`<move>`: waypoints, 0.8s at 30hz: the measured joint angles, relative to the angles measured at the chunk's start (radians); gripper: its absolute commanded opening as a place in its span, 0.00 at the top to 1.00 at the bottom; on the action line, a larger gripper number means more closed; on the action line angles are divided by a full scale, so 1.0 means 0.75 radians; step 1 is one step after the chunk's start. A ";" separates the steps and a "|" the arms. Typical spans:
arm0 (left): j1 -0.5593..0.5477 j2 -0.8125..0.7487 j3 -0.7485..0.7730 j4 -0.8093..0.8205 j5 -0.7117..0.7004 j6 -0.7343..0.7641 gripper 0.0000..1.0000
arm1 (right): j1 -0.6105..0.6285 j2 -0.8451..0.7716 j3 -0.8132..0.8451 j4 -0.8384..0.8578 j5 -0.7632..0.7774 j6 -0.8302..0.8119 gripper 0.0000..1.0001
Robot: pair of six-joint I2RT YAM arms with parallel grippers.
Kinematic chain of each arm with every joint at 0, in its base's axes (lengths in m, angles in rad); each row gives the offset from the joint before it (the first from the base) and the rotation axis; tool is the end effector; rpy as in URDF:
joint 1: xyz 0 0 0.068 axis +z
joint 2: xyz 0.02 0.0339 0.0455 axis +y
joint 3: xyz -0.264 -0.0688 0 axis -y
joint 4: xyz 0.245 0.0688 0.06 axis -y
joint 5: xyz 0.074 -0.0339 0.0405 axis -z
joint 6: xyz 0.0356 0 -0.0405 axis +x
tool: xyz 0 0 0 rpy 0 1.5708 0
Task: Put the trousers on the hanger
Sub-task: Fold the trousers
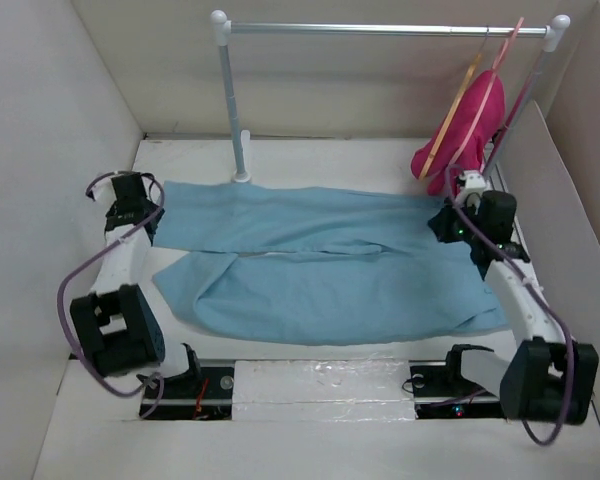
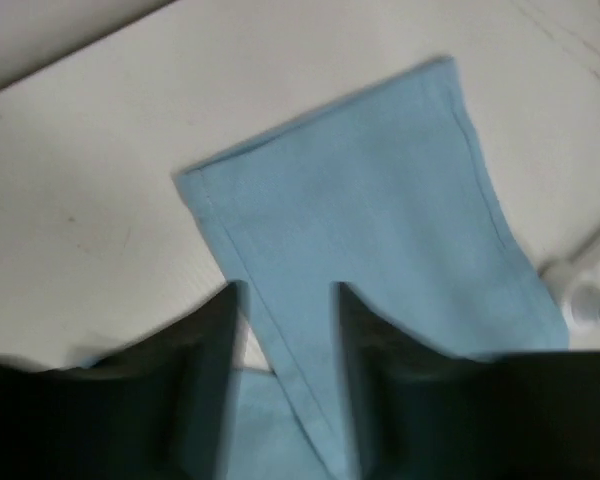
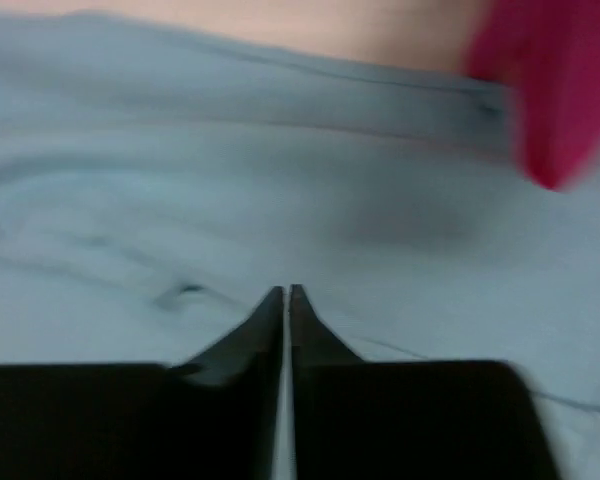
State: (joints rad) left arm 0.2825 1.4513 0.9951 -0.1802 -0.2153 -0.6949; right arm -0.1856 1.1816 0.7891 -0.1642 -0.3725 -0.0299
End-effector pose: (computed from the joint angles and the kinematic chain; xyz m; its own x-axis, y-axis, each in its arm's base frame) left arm 0.3075 0.0972 0.2569 -0.1584 -0.6973 -0.6990 -0.7014 0.5778 -0.4174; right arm 0.2580 -0.0353 0.2629 -0.5151 0.0684 -0.8544 -0.1473 0.9749 0.1668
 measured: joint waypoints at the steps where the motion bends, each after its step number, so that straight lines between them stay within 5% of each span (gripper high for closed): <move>1: -0.046 -0.065 -0.012 -0.011 -0.033 0.032 0.82 | 0.091 -0.066 -0.042 0.005 -0.018 0.003 1.00; 3: -0.157 -0.187 -0.032 -0.043 -0.067 0.094 0.96 | 0.257 -0.156 -0.124 0.027 -0.031 0.021 1.00; 6: -0.243 -0.297 -0.091 -0.101 -0.035 0.129 0.99 | 0.514 -0.185 -0.227 0.050 -0.046 0.051 1.00; 13: -0.093 -0.277 -0.267 -0.435 -0.028 0.053 0.47 | 1.092 -0.022 -0.178 0.046 -0.025 0.022 0.85; 18: -0.059 -0.138 -0.255 -0.457 0.048 0.012 0.40 | 1.163 -0.006 -0.170 0.060 -0.026 -0.004 0.62; 23: -0.056 0.102 -0.205 -0.430 0.108 0.013 0.41 | 1.123 -0.045 -0.148 0.022 -0.040 -0.068 0.61; 24: -0.056 0.121 -0.191 -0.436 0.104 0.018 0.49 | 1.102 -0.054 -0.136 0.016 -0.048 -0.081 0.61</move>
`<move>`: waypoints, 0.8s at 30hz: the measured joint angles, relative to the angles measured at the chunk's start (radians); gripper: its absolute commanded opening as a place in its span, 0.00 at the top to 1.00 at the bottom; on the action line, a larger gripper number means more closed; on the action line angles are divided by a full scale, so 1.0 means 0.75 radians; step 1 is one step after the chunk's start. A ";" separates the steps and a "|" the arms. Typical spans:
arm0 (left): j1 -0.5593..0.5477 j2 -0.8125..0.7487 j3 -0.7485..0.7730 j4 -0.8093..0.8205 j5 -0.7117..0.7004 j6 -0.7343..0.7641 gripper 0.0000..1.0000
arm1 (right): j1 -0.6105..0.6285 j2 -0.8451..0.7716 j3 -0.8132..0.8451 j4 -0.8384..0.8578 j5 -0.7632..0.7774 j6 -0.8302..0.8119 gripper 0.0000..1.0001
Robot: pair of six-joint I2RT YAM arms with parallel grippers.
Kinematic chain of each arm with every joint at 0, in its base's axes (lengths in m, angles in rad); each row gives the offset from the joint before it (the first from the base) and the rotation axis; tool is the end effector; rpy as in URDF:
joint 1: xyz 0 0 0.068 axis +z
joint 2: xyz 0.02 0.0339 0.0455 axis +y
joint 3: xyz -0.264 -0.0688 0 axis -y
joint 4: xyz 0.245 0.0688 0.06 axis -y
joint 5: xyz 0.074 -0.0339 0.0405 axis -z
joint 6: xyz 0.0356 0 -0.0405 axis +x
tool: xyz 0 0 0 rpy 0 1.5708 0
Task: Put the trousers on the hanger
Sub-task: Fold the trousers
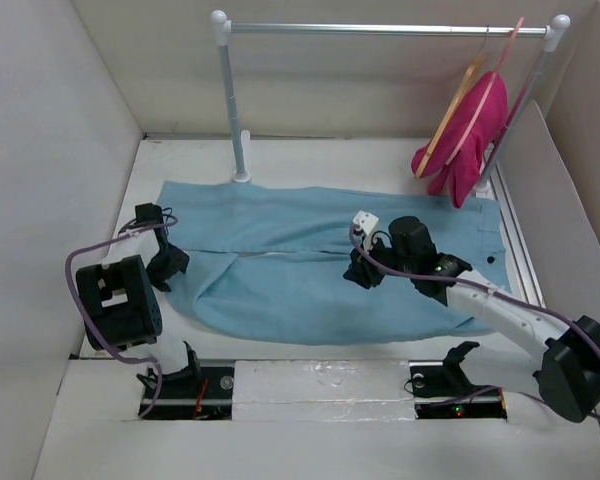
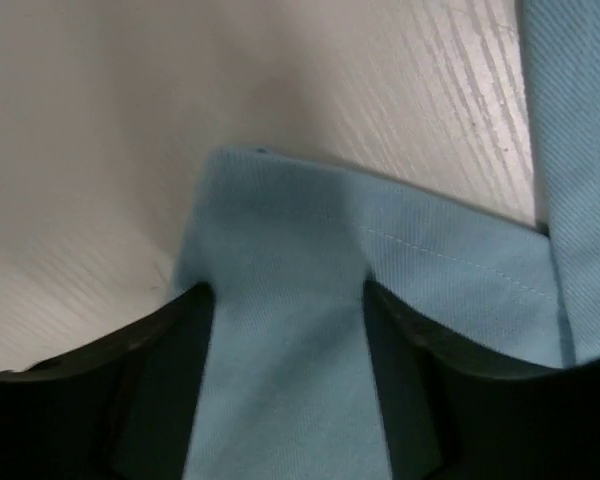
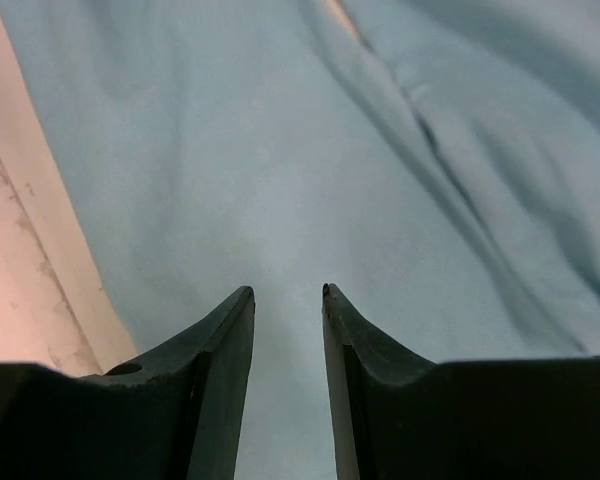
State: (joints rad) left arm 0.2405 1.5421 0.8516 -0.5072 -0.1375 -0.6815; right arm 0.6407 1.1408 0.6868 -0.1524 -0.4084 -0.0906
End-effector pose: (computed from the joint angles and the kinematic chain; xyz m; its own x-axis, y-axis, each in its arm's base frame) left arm 0.2701 0.0713 0.1659 -0.5232 -0.7708 -0.3635 -0.7907 0.5982 -0.1305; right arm 0.1872 0.1572 0.2391 -0.3817 -0.3882 -0.8388 -0.8482 0.5076 0.1511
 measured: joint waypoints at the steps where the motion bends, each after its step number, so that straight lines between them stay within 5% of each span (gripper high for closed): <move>1: 0.000 0.011 0.010 -0.012 -0.003 0.003 0.62 | -0.024 -0.008 0.013 -0.004 -0.007 -0.012 0.61; 3: 0.006 0.018 0.016 -0.011 -0.010 -0.008 1.00 | -0.078 -0.020 0.040 -0.016 -0.022 -0.031 0.61; 14: 0.273 -0.140 -0.012 -0.025 -0.051 -0.140 1.00 | -0.312 -0.021 0.113 -0.077 -0.094 -0.135 0.59; 15: 0.294 -0.224 -0.027 -0.041 -0.070 -0.164 0.67 | -0.317 -0.014 0.113 -0.080 -0.096 -0.138 0.58; 19: 0.311 -0.532 -0.050 -0.025 -0.087 -0.204 0.52 | -0.357 0.062 0.113 -0.105 -0.114 -0.166 0.58; 21: 0.310 -0.558 -0.036 -0.015 -0.097 -0.210 0.50 | -0.367 0.087 0.113 -0.115 -0.126 -0.179 0.57; 24: 0.311 -0.495 -0.011 -0.017 -0.141 -0.215 0.32 | -0.373 0.101 0.113 -0.137 -0.140 -0.206 0.57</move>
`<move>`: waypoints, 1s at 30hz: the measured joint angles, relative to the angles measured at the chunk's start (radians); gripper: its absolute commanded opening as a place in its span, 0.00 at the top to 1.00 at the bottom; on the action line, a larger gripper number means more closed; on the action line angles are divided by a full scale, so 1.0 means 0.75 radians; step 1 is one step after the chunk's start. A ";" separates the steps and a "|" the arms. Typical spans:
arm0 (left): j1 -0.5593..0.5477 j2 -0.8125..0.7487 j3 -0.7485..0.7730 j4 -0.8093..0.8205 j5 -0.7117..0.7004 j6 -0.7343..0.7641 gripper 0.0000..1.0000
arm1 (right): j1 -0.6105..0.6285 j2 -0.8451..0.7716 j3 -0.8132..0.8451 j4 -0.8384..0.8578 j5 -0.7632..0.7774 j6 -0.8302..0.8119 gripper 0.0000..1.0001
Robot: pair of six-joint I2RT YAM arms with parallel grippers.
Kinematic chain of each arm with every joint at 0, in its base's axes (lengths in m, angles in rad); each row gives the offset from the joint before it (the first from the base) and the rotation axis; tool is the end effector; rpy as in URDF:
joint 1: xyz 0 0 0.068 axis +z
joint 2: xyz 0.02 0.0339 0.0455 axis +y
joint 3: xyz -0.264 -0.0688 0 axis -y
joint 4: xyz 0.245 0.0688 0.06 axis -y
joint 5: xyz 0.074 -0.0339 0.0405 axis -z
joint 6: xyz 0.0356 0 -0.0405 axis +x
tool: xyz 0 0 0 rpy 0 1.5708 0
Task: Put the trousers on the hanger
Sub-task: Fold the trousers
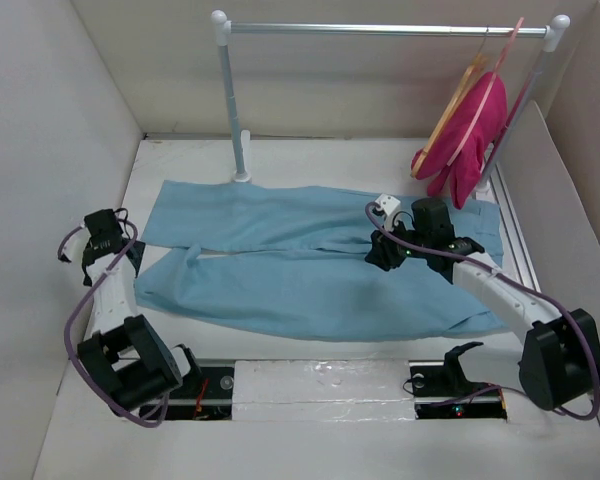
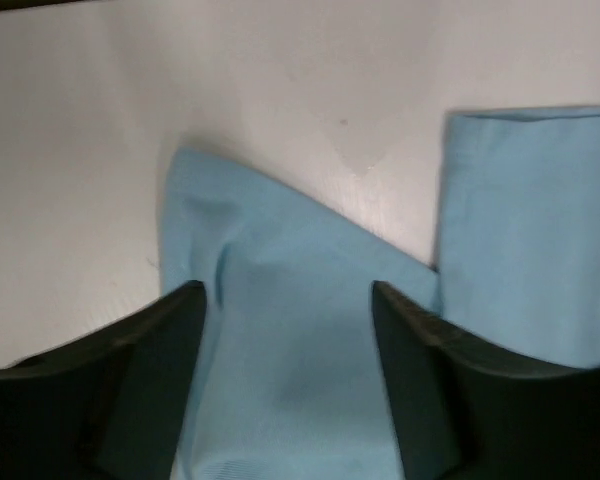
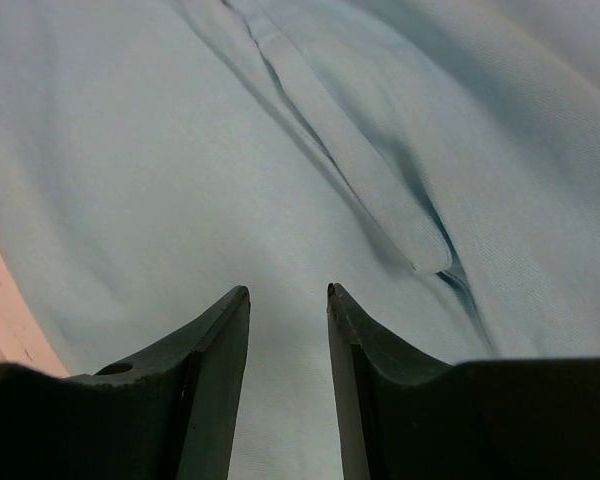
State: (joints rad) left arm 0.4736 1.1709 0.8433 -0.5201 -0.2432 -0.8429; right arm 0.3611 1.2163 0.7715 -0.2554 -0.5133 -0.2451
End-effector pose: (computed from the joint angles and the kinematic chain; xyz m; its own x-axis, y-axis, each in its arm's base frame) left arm 0.2100 0.1172 0.2533 -0.0076 -0.8181 -0.5750 -0.8870 0.2710 -0.3739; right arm 0.2330 0.1067 0.2422 -0.4249 -0.3864 -0.8186 -0.7856 0.6066 0.1214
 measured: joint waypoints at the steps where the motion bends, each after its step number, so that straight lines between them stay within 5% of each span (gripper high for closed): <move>1: 0.001 0.034 -0.001 -0.008 -0.014 -0.002 0.29 | 0.000 0.002 0.000 -0.007 -0.003 -0.008 0.57; 6: 0.078 0.035 -0.043 -0.023 -0.035 -0.006 0.40 | 0.000 0.002 0.006 -0.035 -0.025 -0.037 0.57; 13: 0.381 0.124 -0.142 0.052 0.052 0.083 0.43 | 0.000 0.002 0.010 -0.058 -0.036 -0.069 0.57; 22: 0.368 0.235 -0.211 0.227 0.203 0.186 0.42 | 0.003 0.002 0.010 -0.079 -0.039 -0.072 0.57; 23: 0.359 0.239 -0.219 0.244 0.216 0.191 0.48 | 0.005 0.002 0.009 -0.079 -0.039 -0.070 0.57; 24: 0.350 0.247 -0.223 0.256 0.225 0.193 0.68 | 0.010 0.002 0.009 -0.078 -0.038 -0.067 0.57; 27: 0.333 0.283 -0.228 0.307 0.257 0.196 1.00 | 0.019 0.002 0.007 -0.079 -0.028 -0.053 0.57; 30: 0.331 0.296 -0.227 0.345 0.293 0.204 1.00 | 0.019 -0.009 0.005 -0.079 -0.004 -0.036 0.53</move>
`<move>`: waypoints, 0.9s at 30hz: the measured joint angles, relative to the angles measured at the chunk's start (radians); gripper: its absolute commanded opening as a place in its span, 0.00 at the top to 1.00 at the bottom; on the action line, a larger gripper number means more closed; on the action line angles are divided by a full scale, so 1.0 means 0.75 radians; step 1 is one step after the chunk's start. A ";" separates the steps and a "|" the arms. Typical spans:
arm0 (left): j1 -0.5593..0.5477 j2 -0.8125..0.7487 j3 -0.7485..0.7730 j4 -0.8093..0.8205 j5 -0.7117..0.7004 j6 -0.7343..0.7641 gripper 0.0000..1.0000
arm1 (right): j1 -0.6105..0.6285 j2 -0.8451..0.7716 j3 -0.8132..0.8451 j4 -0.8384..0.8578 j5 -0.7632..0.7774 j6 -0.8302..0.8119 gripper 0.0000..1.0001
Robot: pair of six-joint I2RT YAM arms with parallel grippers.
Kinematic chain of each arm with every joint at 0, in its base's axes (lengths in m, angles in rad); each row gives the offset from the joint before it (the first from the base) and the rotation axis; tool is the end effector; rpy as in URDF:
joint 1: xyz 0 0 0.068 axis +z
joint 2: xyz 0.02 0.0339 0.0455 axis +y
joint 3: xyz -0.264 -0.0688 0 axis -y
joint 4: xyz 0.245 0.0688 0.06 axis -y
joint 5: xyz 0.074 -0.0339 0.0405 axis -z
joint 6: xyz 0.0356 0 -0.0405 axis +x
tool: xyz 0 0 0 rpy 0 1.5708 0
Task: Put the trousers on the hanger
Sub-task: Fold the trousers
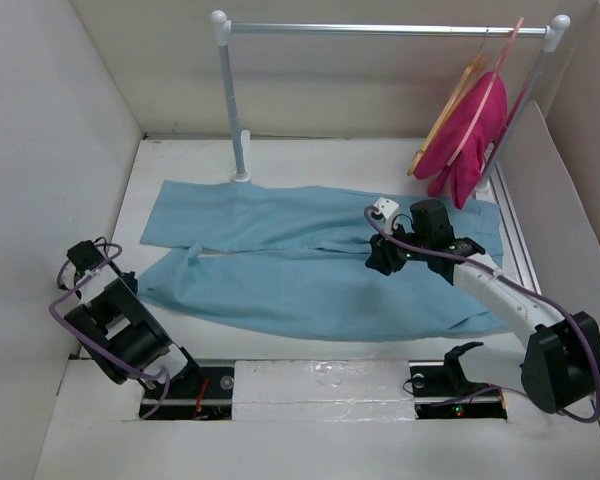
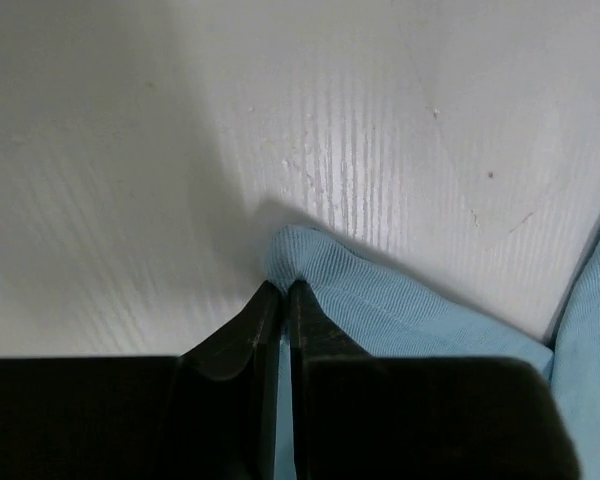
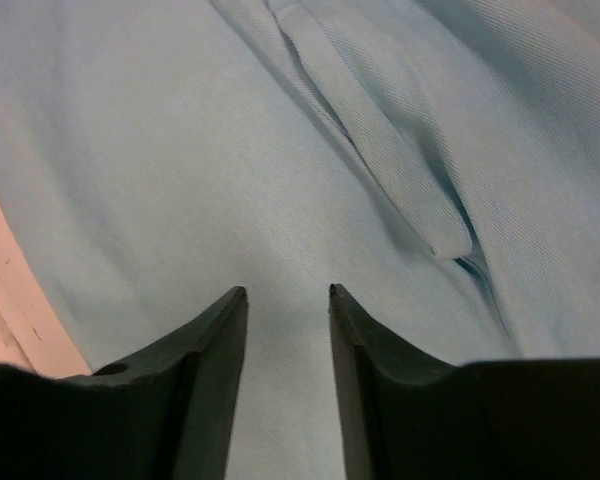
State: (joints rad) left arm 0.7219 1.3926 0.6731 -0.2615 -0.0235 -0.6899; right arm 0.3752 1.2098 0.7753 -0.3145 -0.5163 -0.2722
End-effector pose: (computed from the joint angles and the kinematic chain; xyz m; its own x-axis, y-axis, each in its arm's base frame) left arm 0.1931 0.1711 0.1659 -0.0544 -0.8956 -0.4414 -0.9141 0.2226 -0.3389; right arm 0.2272 0.1084 0.2403 -0.4341 -0.4223 -0.7958 -0.8013 0.5847 0.1269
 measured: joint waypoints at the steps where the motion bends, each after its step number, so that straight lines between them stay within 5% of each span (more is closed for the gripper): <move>1: 0.000 0.000 0.000 0.001 0.007 0.002 1.00 | -0.004 -0.011 -0.001 -0.006 0.014 0.006 0.49; 6: -0.004 -0.136 0.036 -0.130 0.021 0.051 1.00 | -0.045 -0.061 -0.001 -0.061 0.068 0.018 0.39; 14: -0.194 -0.619 0.397 -0.502 -0.179 0.044 1.00 | -0.080 -0.135 -0.001 -0.200 0.083 0.036 0.31; 21: -0.237 -0.733 0.501 -0.794 -0.384 -0.015 1.00 | -0.101 -0.109 -0.007 -0.259 0.012 0.008 0.28; 25: -0.237 -0.685 0.516 -0.836 -0.402 0.003 1.00 | -0.109 -0.103 -0.052 -0.263 -0.021 0.010 0.33; 26: -0.237 -0.662 0.527 -0.834 -0.397 0.013 1.00 | -0.119 -0.103 -0.063 -0.270 -0.030 0.010 0.38; 27: -0.237 -0.634 0.546 -0.833 -0.385 0.025 1.00 | -0.139 -0.105 -0.074 -0.275 -0.038 0.011 0.55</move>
State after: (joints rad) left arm 0.5446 0.9169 1.0828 -0.8864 -0.3122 -0.6708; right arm 0.2707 1.1309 0.7197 -0.5205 -0.5449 -0.2638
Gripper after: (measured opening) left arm 0.010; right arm 0.641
